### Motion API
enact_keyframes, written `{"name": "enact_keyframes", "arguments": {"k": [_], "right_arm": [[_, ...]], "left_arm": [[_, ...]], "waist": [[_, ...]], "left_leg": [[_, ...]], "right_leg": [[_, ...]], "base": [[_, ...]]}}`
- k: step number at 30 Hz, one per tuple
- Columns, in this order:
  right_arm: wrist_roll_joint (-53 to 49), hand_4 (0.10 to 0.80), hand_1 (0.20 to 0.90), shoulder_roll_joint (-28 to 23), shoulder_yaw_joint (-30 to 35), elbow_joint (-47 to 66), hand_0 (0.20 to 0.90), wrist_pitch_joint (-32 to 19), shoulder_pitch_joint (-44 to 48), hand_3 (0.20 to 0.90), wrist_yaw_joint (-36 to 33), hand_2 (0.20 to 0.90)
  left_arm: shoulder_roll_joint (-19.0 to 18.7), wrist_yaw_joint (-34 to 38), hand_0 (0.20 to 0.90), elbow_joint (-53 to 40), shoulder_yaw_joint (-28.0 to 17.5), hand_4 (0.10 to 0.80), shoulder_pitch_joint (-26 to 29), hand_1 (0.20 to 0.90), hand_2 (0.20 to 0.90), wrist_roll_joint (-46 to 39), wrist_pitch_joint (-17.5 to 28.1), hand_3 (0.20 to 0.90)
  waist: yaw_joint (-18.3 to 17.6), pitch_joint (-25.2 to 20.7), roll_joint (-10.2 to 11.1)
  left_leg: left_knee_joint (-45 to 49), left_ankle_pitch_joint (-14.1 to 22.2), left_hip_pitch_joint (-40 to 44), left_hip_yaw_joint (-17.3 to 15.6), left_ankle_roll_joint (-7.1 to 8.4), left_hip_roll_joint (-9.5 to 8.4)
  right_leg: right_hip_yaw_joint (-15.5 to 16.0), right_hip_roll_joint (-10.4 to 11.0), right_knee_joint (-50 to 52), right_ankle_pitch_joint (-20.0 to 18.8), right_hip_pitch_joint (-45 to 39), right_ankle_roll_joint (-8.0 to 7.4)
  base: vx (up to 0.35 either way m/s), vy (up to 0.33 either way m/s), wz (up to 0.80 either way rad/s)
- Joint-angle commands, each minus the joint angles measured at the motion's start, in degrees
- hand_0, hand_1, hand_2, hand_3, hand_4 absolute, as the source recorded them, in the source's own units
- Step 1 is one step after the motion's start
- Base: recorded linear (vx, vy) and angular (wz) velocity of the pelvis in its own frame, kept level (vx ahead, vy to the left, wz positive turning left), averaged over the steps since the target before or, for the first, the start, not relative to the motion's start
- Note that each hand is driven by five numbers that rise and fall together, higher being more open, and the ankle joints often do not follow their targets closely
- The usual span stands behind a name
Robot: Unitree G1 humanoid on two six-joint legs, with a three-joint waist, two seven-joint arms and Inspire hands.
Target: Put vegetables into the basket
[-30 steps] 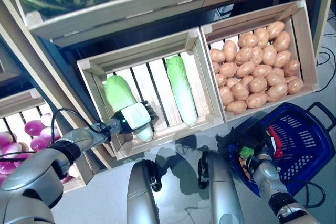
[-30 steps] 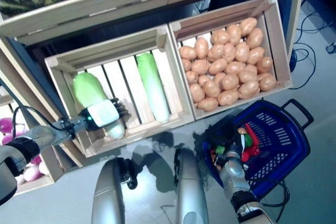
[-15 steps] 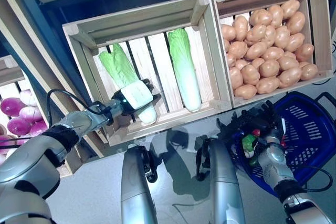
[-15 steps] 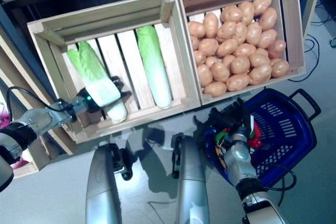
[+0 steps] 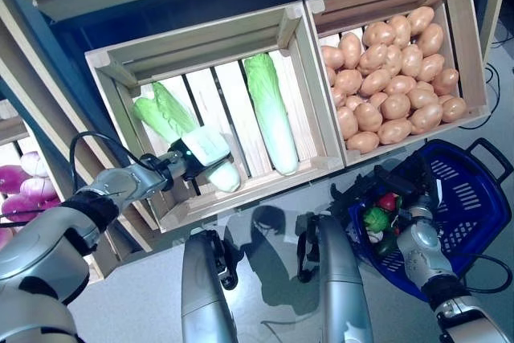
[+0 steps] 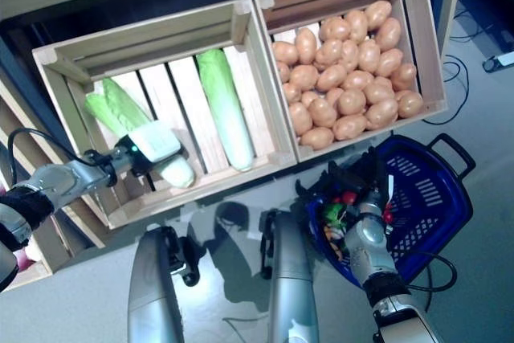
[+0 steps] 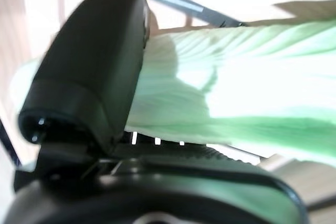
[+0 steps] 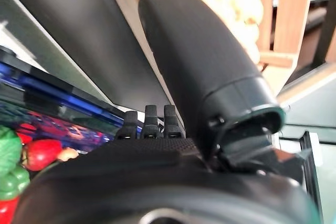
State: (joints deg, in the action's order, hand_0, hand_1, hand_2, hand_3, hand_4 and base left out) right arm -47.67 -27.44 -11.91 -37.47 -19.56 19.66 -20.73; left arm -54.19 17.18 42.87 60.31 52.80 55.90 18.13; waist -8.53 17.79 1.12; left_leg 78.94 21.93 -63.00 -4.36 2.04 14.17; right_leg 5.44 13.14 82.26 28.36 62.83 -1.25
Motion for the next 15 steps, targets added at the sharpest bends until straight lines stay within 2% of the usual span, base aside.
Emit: {"name": "enact_keyframes", "arguments": {"k": [1,7,11,14,15], "right_arm": [[1.03,0.800,0.900,-2.86,3.62,5.00,0.900,-8.21,1.49,0.900,-0.56,0.900],[2.22,0.800,0.900,-3.31,2.16,5.55,0.900,-8.54,1.58,0.900,-0.38,0.900],[3.32,0.800,0.900,-2.70,2.00,6.16,0.900,-9.80,-0.66,0.900,0.10,0.900],[5.23,0.800,0.900,-2.11,1.62,6.75,0.900,-10.84,-1.97,0.900,-0.75,0.900],[5.46,0.800,0.900,-1.79,1.52,6.79,0.900,-10.81,-2.11,0.900,-0.96,0.900]], "left_arm": [[-3.57,0.76,0.300,5.93,-1.76,0.400,-1.90,0.300,0.300,-5.85,-1.55,0.300],[-3.02,4.83,0.300,6.70,-2.83,0.400,-2.46,0.300,0.300,-16.31,-1.20,0.300],[-1.96,7.96,0.300,5.08,-6.69,0.400,-5.27,0.300,0.300,-25.48,1.11,0.300],[-0.69,8.57,0.300,3.97,-9.37,0.400,-7.31,0.300,0.300,-27.99,3.55,0.300],[-0.09,8.74,0.300,3.94,-10.06,0.400,-7.81,0.300,0.300,-28.10,4.02,0.300]], "waist": [[-0.17,-2.78,-1.22],[-0.49,-3.55,-1.74],[0.07,-4.53,-1.75],[0.60,-5.40,-1.58],[0.68,-5.70,-1.51]], "left_leg": [[-9.16,1.80,8.46,1.11,3.35,2.10],[-16.42,-0.34,14.97,-1.46,3.19,3.11],[-24.58,-2.92,21.82,-3.46,3.15,3.87],[-29.38,-4.14,26.07,-4.16,3.22,3.84],[-31.34,-5.92,26.90,-4.78,2.70,3.77]], "right_leg": [[-1.18,3.61,-9.18,-3.47,-8.75,-7.00],[-0.95,4.19,-16.27,-5.93,-14.66,-6.83],[0.10,5.21,-23.21,-8.09,-20.49,-6.99],[0.49,5.80,-27.38,-9.40,-24.30,-7.33],[0.88,5.73,-29.17,-11.13,-24.98,-6.87]], "base": [[0.116,0.031,-0.12],[0.068,0.037,-0.06],[0.085,0.018,-0.07],[0.058,-0.004,-0.06],[0.005,-0.003,-0.08]]}}
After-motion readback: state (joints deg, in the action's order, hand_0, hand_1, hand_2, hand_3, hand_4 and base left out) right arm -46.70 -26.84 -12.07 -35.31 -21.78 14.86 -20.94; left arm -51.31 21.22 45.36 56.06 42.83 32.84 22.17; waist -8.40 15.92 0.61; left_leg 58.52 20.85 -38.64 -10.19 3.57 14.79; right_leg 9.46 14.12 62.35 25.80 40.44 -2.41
